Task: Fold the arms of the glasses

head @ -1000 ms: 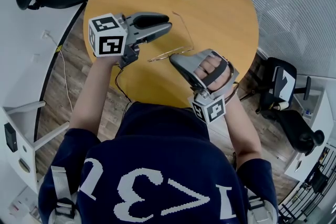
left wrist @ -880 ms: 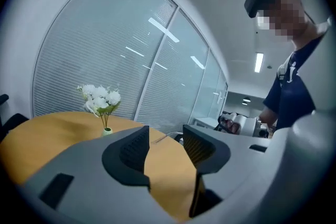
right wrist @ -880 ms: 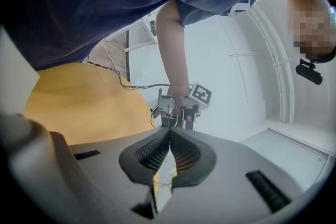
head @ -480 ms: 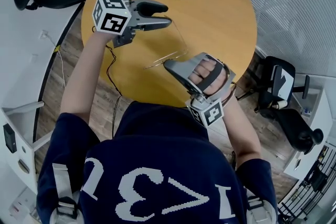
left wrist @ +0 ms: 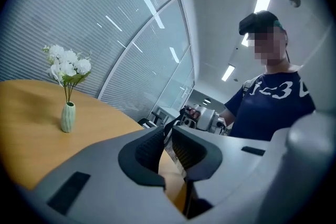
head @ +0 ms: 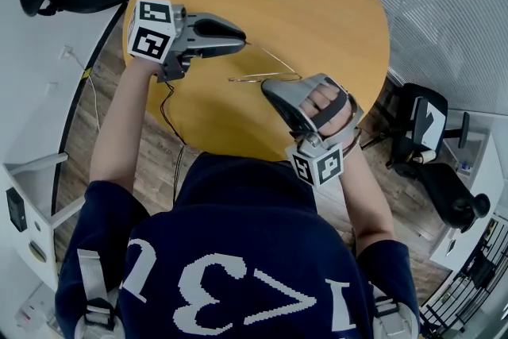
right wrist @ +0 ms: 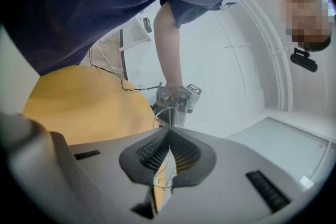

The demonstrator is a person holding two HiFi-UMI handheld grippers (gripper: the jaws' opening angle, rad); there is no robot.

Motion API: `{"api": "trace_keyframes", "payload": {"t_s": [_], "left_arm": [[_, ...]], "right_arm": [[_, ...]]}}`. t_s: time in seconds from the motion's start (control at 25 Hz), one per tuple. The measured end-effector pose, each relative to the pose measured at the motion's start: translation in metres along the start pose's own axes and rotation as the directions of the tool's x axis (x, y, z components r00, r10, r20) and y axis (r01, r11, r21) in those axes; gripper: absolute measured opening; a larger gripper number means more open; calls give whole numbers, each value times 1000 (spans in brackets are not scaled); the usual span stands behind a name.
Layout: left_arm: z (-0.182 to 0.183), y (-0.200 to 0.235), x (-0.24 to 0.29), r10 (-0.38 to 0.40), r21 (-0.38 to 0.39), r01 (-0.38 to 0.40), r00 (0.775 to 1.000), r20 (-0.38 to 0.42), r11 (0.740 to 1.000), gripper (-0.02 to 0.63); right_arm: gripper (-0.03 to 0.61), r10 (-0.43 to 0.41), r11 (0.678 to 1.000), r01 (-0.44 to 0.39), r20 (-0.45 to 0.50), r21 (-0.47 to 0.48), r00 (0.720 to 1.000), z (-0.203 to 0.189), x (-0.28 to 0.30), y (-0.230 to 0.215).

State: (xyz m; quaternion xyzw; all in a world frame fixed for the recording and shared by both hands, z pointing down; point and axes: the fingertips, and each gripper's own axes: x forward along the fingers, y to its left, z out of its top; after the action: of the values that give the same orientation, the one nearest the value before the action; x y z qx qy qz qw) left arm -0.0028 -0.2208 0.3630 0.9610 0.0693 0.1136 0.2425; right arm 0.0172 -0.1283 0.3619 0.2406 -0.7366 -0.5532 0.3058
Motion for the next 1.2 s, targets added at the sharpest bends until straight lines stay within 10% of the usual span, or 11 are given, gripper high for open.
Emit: {"api": "trace_keyframes", "payload": {"t_s": [0.36, 0.56, 0.72, 1.0, 1.2], "left_arm": [[-32, -56, 3, -225, -63, 221, 972, -74, 973, 57], [-33, -39, -5, -111, -16, 111, 994, -10, 994, 57], [-33, -6, -20, 148, 45, -152, 985, 89, 987, 57], [-70, 47, -42, 522, -64, -523, 822, 225, 850, 28], [-90, 70, -49, 725, -30, -737, 654, 218, 675, 26]], "right_arm": [[28, 44, 997, -42, -32, 72, 999, -14, 10, 11], [28, 75, 993, -70, -41, 96, 996, -21, 15, 23], [28, 152, 974, -135, -83, 182, 985, -47, 28, 46], [28, 322, 875, -249, -113, 415, 940, -108, 78, 104], [28, 439, 761, -333, -63, 556, 896, -151, 118, 143]]}}
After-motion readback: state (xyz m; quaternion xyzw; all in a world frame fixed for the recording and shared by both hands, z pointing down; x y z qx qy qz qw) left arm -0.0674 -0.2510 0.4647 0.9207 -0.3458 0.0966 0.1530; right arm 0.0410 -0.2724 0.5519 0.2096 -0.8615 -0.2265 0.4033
